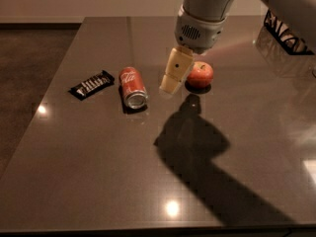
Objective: Pick coke can
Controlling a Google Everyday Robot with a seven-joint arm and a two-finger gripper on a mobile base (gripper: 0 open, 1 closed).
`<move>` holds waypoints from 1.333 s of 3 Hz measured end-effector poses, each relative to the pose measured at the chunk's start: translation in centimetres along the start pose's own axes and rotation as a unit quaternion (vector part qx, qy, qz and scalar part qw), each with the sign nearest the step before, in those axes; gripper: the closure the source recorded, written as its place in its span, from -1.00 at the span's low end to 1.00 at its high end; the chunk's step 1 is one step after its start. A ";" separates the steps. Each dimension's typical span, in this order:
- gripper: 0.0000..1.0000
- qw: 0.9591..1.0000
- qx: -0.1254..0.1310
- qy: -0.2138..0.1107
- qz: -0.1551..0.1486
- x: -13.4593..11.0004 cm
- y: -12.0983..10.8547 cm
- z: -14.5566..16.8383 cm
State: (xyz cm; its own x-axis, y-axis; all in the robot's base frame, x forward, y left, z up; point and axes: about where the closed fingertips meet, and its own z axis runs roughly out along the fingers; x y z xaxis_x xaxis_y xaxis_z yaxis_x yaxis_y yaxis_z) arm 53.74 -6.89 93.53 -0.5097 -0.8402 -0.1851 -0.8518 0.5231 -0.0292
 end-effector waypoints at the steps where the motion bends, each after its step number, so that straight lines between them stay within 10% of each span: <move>1: -1.00 0.999 -0.009 0.004 0.032 -3.0 0.2 2.1; 4: -1.00 0.991 -0.013 0.017 0.134 -10.1 1.2 7.3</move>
Offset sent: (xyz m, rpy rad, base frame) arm 0.0420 0.0840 -0.0494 -0.0157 0.0785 -0.2849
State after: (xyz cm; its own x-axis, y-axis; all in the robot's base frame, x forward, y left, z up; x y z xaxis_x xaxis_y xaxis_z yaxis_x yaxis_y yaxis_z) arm 58.70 3.26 88.21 -0.7214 -0.6762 -0.1496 -0.6879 0.7246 0.0423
